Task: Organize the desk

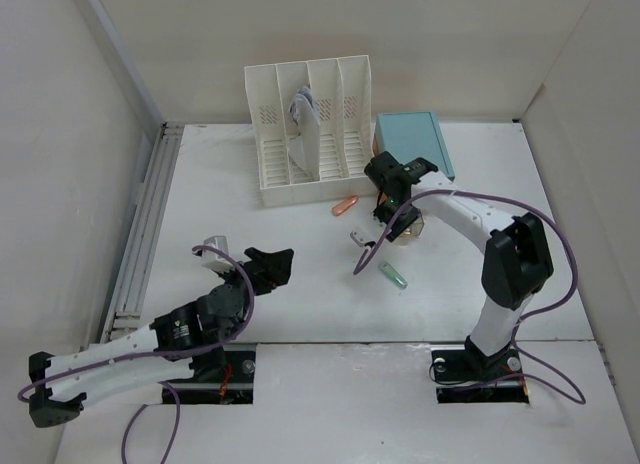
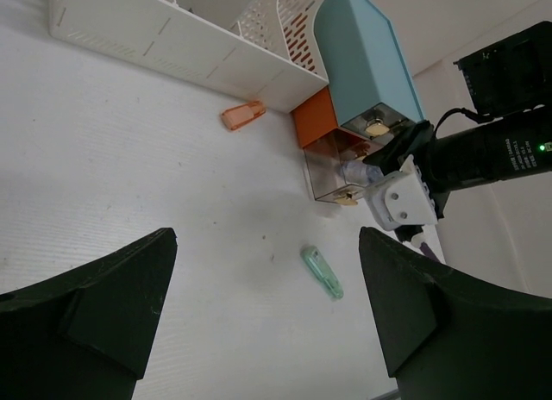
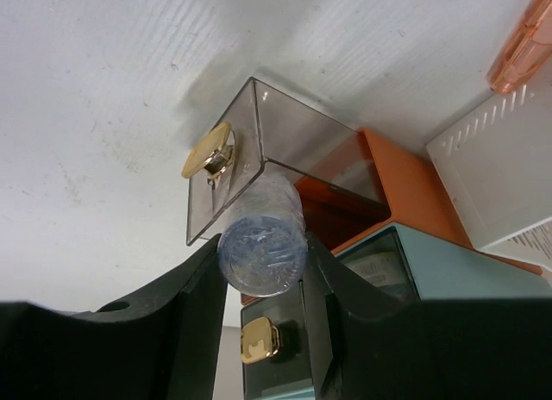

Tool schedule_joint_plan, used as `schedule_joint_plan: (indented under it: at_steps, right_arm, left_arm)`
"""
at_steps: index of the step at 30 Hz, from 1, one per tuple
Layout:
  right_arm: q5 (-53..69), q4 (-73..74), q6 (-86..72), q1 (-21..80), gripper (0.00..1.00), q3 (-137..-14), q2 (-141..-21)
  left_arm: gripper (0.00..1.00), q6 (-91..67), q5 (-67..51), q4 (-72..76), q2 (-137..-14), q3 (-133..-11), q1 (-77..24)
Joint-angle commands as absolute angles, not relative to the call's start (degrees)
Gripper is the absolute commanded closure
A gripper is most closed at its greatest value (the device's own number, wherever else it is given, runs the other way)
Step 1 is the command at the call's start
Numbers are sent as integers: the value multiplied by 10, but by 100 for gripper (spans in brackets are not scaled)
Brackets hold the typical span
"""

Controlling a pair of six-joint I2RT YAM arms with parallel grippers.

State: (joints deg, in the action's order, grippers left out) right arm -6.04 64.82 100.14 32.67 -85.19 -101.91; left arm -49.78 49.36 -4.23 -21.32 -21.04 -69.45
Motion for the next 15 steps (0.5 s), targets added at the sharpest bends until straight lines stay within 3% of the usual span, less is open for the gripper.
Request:
schedule_joint_plan:
  at_steps: [1,15]
  right_arm:
    - [-99,603,992,336,100,-849,-991]
    - [-129,538,1018,336,100,-831,-986]
  left_arm:
    - [15,-498,501,-42,-206,-213,-699]
    - [15,-504,506,-58,-190,-213,-699]
